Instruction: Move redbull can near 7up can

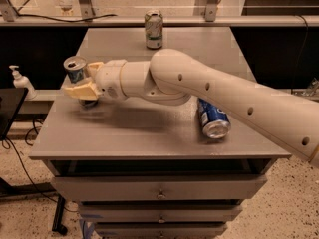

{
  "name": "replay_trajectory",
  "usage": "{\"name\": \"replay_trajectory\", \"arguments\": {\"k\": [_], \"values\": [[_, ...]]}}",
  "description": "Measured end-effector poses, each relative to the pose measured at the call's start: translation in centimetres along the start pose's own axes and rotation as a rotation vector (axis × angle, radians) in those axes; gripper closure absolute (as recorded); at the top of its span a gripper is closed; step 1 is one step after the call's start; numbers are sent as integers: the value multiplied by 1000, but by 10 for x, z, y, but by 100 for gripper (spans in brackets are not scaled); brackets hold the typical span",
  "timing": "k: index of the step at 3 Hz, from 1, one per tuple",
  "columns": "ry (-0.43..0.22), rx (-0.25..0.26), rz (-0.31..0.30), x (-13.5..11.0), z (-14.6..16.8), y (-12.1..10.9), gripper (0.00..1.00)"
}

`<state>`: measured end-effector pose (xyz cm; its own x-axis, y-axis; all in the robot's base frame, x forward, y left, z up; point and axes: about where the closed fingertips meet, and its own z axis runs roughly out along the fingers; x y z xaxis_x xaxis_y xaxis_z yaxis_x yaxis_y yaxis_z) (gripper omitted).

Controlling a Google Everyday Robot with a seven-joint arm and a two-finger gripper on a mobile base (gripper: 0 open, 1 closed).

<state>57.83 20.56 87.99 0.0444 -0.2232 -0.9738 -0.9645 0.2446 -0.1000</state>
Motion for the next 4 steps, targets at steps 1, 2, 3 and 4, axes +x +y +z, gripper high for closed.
{"name": "replay_trajectory", "arguments": {"k": [1, 2, 3, 4], "values": [[19, 64, 6, -2, -40, -25, 88], [48, 148, -20, -19, -108, -61, 100], [48, 148, -20, -19, -108, -61, 100], [50, 166, -44, -21, -107, -68, 100]]}}
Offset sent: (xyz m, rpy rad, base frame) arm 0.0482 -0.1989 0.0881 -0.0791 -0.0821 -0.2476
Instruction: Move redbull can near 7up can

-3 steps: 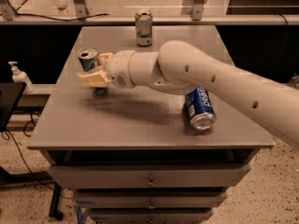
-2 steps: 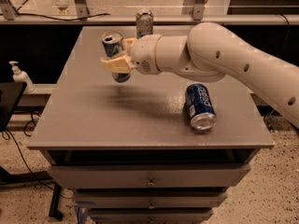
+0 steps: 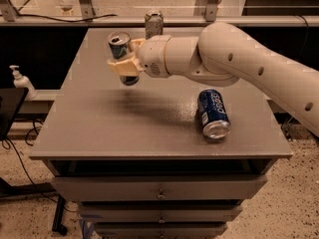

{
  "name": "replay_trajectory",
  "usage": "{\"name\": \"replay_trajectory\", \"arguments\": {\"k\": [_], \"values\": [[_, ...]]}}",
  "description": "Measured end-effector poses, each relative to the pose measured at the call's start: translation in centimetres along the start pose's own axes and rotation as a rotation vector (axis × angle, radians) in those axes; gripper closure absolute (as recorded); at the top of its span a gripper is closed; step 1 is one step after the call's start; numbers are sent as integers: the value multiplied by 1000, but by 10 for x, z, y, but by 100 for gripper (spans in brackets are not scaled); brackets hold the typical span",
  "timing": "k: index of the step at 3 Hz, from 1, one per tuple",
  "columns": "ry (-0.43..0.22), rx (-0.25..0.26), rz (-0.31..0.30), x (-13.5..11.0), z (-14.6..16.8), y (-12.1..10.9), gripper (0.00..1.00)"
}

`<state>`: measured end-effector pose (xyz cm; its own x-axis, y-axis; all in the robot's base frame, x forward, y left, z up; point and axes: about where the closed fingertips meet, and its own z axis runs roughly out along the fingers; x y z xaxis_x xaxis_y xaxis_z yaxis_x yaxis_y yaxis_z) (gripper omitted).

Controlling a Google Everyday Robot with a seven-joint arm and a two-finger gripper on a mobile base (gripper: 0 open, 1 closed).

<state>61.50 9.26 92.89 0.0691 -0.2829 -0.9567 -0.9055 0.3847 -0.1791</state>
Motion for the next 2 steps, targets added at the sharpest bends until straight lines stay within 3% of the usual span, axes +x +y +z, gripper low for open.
{"name": "replay_trajectory", "arguments": {"k": [1, 2], "values": [[17, 24, -27, -7, -5, -30, 100], [17, 100, -22, -9, -31, -83, 100]]}}
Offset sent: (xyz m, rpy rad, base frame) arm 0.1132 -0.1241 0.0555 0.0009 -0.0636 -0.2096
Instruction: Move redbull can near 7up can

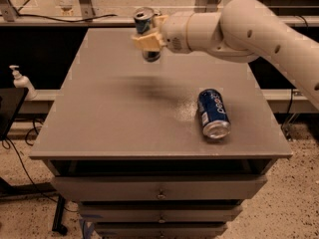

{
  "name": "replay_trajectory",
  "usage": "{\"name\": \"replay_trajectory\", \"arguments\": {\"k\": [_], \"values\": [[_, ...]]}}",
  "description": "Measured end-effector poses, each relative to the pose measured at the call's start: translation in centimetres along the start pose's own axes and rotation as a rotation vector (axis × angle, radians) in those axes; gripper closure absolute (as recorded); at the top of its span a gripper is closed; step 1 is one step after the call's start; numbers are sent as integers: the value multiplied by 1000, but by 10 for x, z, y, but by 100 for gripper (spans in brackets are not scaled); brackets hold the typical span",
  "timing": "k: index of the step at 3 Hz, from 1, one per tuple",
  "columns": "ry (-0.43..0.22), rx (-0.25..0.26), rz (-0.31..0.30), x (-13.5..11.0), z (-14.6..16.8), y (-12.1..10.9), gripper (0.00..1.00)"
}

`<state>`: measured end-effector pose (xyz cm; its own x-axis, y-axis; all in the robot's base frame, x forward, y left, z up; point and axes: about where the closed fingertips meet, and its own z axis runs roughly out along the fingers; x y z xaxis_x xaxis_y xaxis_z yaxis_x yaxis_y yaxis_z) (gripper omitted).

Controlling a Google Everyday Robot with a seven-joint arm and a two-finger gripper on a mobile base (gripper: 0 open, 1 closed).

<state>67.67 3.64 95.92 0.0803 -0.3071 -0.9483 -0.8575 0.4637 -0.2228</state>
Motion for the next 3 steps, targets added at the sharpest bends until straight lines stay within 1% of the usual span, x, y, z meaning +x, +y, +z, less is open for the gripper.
{"name": "replay_trajectory", "arguments": {"k": [1, 2, 3], "values": [[-8, 70, 39, 14, -21, -47, 100], [-33, 122, 86, 35, -28, -83, 100], [-54, 155, 117, 51, -20, -112, 100]]}}
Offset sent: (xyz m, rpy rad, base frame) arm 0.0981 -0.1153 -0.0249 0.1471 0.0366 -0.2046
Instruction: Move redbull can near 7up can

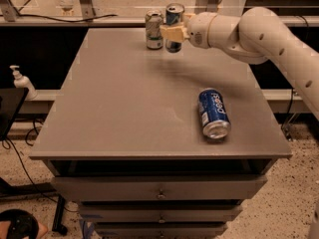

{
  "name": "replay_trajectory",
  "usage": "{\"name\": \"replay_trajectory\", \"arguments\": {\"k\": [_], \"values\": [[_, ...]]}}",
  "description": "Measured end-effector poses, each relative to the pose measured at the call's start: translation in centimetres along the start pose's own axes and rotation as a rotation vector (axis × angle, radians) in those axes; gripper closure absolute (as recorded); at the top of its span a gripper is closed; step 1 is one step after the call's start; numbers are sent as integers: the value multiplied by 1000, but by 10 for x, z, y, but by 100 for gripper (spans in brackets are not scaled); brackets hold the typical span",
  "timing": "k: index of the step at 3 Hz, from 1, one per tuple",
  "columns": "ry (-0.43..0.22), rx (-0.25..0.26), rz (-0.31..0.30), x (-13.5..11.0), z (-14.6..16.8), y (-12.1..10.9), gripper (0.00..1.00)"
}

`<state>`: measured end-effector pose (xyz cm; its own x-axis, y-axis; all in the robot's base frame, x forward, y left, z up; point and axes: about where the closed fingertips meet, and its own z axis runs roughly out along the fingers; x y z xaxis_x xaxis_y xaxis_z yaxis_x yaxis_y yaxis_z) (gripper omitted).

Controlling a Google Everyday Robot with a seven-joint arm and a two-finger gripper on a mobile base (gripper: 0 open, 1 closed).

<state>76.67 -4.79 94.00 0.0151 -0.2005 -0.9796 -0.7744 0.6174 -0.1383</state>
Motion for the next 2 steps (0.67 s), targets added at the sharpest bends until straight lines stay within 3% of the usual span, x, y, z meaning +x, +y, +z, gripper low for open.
{"name": "replay_trajectory", "arguments": {"k": [2], "values": [[19, 24, 20, 18, 40, -36, 100]]}}
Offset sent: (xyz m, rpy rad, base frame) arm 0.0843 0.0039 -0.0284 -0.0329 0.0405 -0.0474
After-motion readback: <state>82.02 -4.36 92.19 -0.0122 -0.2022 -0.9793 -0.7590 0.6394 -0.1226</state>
